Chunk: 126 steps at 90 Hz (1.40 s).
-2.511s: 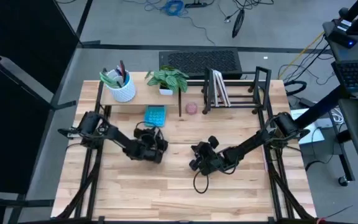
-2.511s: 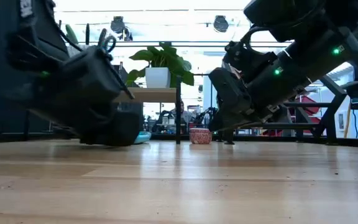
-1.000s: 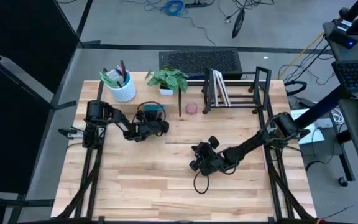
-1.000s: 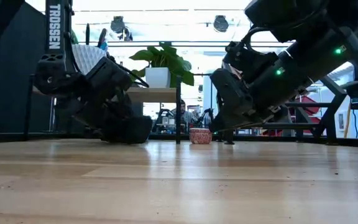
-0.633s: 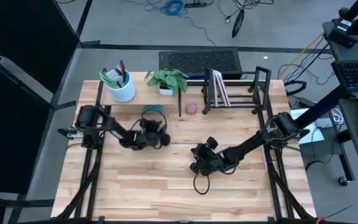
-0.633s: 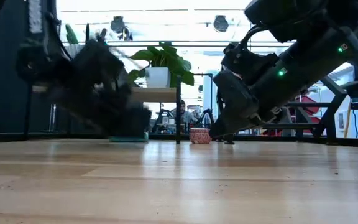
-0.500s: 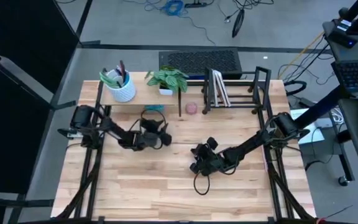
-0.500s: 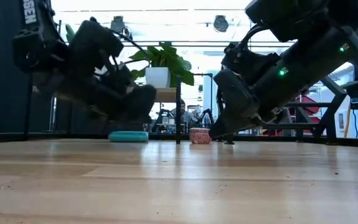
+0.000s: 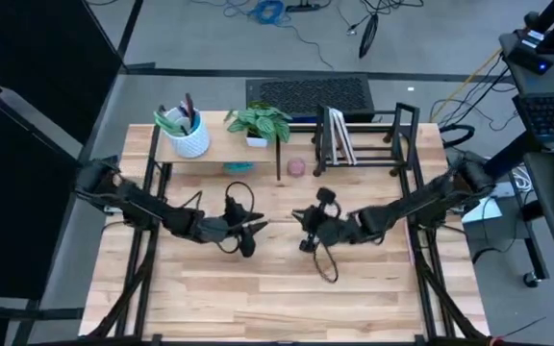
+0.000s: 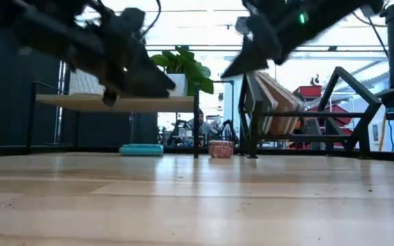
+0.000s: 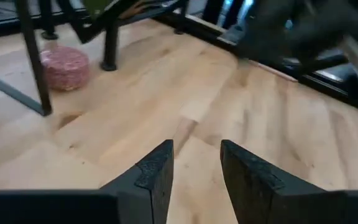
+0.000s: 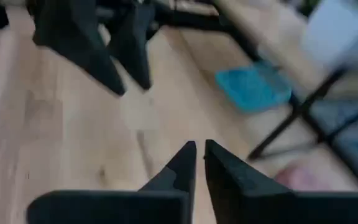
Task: Stock shelves
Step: Put the red scented candle under the shelf
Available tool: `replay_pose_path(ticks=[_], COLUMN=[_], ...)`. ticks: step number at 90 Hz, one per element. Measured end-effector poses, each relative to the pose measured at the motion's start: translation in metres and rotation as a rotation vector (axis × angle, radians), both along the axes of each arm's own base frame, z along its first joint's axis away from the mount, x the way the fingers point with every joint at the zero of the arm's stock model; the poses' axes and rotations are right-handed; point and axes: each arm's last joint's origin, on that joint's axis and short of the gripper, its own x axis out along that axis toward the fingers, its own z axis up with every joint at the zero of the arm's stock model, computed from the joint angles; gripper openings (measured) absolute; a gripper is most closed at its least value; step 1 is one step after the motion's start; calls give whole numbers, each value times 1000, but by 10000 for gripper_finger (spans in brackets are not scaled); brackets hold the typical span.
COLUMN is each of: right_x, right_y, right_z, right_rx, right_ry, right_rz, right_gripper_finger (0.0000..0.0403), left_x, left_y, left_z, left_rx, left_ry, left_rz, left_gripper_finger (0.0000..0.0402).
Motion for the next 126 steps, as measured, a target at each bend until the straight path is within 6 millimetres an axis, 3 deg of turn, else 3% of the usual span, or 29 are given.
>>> replay_pose_path(ticks=[15,31,46,59,88,104,126], right_x=[15,32,42,47,68,75,73], right_y=[-43,-112,-173,-204,-218,-221,-221], right_z=[51,83,75,49,-6,-16,-13], right_rx=[-27,-11,176,243,270,258,252], right_ry=[142,361,487,576,690,685,683], right_rz=[44,-101,-80,-48,-33,-23,-27], right_gripper_finger=[118,230,298,323,322,321,320], left_x=[-9,-16,-21,-22,-23,-24,-24], left_y=[2,5,6,6,6,6,4], left_z=[12,16,16,15,14,12,12], left_rx=[56,108,120,121,125,127,119], left_ry=[32,81,124,143,159,184,184], left_rz=[-17,-29,-31,-30,-33,-44,-64], left_gripper_finger=[120,120,120,120,120,120,120])
